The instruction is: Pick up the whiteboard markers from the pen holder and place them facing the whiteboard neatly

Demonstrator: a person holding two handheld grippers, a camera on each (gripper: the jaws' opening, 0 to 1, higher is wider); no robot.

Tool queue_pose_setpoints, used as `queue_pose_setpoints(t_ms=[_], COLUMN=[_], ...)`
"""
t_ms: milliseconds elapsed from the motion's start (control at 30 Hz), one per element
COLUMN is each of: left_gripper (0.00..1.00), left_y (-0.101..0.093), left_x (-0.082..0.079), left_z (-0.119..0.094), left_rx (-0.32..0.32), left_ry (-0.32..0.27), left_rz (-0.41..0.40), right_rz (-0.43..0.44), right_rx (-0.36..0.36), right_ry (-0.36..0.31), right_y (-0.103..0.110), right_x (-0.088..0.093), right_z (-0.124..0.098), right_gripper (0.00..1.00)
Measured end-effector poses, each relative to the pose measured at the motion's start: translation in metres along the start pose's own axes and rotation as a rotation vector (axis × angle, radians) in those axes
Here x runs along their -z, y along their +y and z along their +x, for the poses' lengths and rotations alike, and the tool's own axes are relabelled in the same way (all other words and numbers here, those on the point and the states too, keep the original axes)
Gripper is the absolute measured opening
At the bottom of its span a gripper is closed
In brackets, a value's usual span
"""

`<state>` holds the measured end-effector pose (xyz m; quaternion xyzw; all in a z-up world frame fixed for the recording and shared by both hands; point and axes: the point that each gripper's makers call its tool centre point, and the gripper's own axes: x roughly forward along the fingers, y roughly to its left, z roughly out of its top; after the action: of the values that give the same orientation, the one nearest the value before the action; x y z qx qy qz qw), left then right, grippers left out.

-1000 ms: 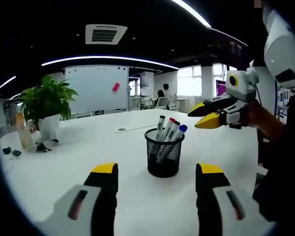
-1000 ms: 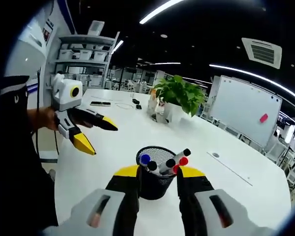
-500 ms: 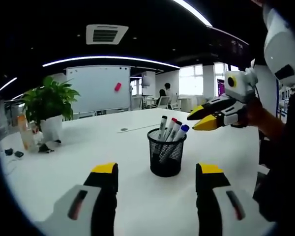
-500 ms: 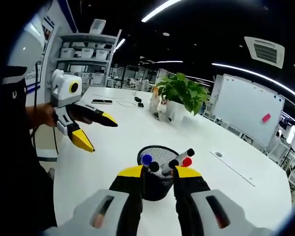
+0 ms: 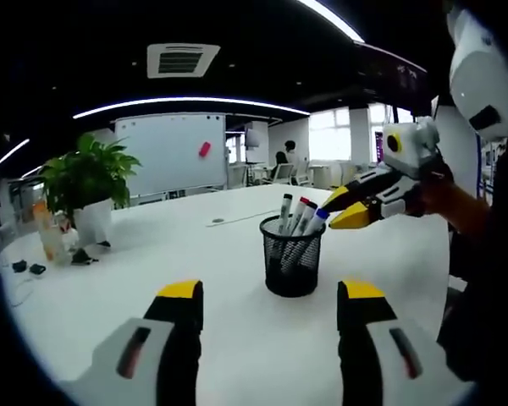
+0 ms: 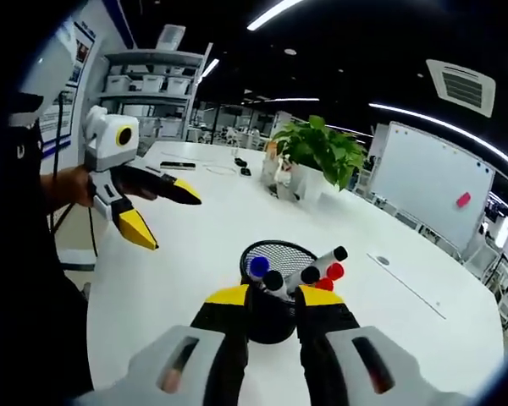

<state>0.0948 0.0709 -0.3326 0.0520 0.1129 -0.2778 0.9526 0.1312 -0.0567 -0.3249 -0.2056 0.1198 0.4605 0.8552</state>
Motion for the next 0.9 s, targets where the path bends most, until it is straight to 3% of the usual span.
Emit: queue_pose_setpoints(t_ms=[133, 233, 700, 900], left_gripper=[0.65, 0.65, 0.64, 0.64], left_y=[-0.001, 0.0, 0.007, 0.005], left_x=[0.003, 0.002, 0.002, 0.006], left_z=[0.0, 0.0, -0.006, -0.005], left_rx=[0.021, 0.029, 0.008, 0.007], left_ry=[0.003, 0.001, 0.0, 0.007], left_rz=[-0.002, -0.003, -0.013, -0.026], right_rz=[0.003, 0.054, 0.123, 0.046], right_rx=[0.013, 0.015, 0.037, 0.103], right_ry=[-0.002, -0.032, -0.035, -0.021], right_y=[-0.002, -0.003, -0.003, -0.008], right_x=[0.001, -0.004, -0.004, -0.006], right_z=[0.004, 0.005, 0.01, 0.012], right_gripper=[0.22, 0.21, 0.17, 0.17])
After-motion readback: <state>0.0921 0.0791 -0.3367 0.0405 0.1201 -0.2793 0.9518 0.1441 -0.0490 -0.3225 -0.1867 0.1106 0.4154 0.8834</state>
